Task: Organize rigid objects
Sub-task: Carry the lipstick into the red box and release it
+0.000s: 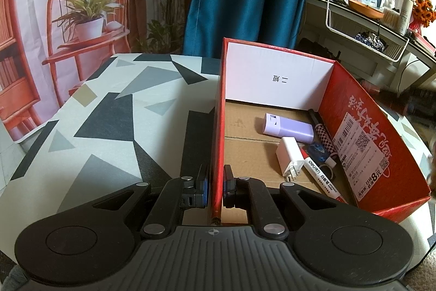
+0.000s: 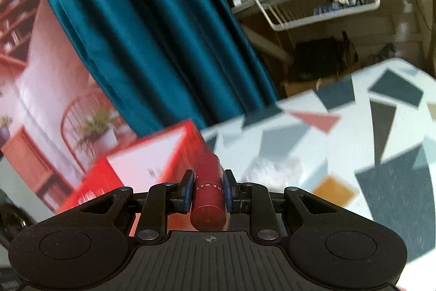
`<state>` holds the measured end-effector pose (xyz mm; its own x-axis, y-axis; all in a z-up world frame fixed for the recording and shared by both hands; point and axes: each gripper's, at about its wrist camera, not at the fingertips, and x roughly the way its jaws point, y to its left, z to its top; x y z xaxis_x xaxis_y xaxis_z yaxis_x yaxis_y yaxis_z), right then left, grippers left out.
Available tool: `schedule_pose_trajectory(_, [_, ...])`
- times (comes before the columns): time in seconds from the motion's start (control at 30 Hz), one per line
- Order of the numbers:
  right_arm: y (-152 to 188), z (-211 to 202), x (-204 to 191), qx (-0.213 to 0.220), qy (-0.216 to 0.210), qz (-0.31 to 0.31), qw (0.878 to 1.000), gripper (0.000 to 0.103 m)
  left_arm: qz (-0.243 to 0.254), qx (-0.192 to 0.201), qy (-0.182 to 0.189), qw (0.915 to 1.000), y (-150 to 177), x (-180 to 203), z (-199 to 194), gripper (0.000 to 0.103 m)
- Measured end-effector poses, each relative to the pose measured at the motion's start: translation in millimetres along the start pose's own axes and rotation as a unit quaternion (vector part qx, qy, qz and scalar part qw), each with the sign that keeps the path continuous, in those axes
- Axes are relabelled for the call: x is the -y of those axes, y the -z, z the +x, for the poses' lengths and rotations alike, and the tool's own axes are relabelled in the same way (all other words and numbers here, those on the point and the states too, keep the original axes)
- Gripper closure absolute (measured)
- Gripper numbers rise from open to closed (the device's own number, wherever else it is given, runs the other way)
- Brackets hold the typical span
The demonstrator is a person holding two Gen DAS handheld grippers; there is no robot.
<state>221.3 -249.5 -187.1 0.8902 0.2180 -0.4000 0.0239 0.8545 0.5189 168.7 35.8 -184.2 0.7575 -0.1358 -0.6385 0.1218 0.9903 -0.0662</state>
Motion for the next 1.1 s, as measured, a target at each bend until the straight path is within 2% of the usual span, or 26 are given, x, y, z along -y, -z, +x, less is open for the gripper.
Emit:
schedule_pose_trajectory(0.07, [-11.7,-4.5,-10.0,0.015,-0.015,-0.011,1.0,0.082,0.0,0.0,0.0,1.0,0.1,0.0,0.0,0.093])
schedule_pose_trajectory(0.17, [-25.1,-4.0,-37.1,0.011,-0.045,-0.055,0.997,0.082,0.0,0.0,0.0,1.0,0.1,-0.3,-0.1,0.093])
schedule_pose_trajectory(0.33, [-15.2,15.7,-77.9,-0.049,-0.065,-0.138,0.987,0.082,-0.002,0.0,0.002,1.0,0.3,-0.7,-0.2,0.093])
schedule_pose_trajectory(0.43, [3.0,27.8,-94.4,-0.089,-0.062,-0.18,0.978,0.082,-0.001,0.001,0.003,1.0,0.2,-0.1,0.0,0.093])
schedule_pose_trajectory(0.6, [27.5,35.7,-117.8,-0.128,-0.051,-0.232,0.963,0.082,-0.002,0.001,0.003,1.0,0.1,-0.1,0.3,0.093])
schedule_pose_trajectory(0.8, [37.1,33.1,-127.5,-0.141,-0.045,-0.253,0.956,0.083,-0.002,0.001,0.004,1.0,0.1,-0.2,0.5,0.093])
schedule_pose_trajectory(0.83, [37.5,32.8,-128.3,-0.141,-0.043,-0.253,0.956,0.087,-0.002,0.001,0.004,1.0,0.1,-0.2,0.5,0.093])
schedule_pose_trajectory(0.9, [37.6,32.2,-129.1,-0.139,-0.042,-0.251,0.957,0.093,-0.002,0.001,0.003,1.0,0.1,-0.1,0.5,0.093])
schedule_pose_trajectory(1.1, [28.3,27.3,-119.0,-0.112,-0.037,-0.238,0.964,0.093,-0.003,0.001,0.003,1.0,0.3,0.4,0.4,0.093])
